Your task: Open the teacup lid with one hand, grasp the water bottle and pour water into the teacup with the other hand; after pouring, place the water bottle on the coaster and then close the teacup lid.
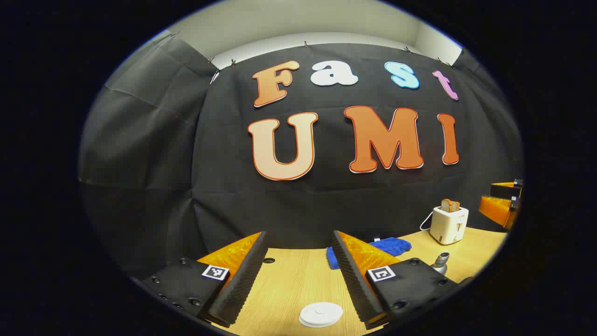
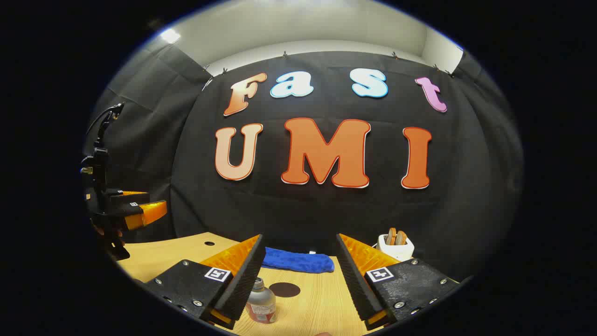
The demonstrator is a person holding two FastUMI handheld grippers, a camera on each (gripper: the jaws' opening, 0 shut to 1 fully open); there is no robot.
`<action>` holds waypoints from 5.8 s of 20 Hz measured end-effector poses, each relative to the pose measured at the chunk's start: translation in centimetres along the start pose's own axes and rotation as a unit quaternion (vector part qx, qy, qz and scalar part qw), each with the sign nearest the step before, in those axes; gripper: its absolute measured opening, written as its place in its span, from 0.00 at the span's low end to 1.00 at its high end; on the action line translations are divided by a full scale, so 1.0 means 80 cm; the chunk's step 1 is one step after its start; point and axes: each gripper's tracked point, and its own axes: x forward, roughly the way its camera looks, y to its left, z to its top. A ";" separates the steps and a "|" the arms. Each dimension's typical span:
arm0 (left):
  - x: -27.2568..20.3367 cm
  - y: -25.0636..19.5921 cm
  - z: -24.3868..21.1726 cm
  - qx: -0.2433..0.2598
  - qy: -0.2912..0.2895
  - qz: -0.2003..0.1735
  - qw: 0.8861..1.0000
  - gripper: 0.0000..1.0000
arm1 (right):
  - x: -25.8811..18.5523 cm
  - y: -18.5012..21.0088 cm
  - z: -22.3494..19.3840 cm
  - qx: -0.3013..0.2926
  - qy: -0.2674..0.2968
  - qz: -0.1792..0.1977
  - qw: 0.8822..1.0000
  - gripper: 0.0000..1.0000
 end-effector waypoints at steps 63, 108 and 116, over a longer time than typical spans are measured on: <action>0.017 -0.050 -0.284 0.046 0.224 -0.094 0.969 0.42 | -0.009 0.090 -0.242 0.006 0.202 0.114 0.973 0.91; -0.028 0.136 -0.243 0.003 0.179 0.029 0.983 0.32 | 0.080 0.127 -0.238 -0.309 0.261 0.147 0.903 0.78; -0.039 0.162 -0.245 0.001 0.180 0.049 0.982 0.32 | 0.099 0.139 -0.226 -0.419 0.227 0.149 0.866 0.78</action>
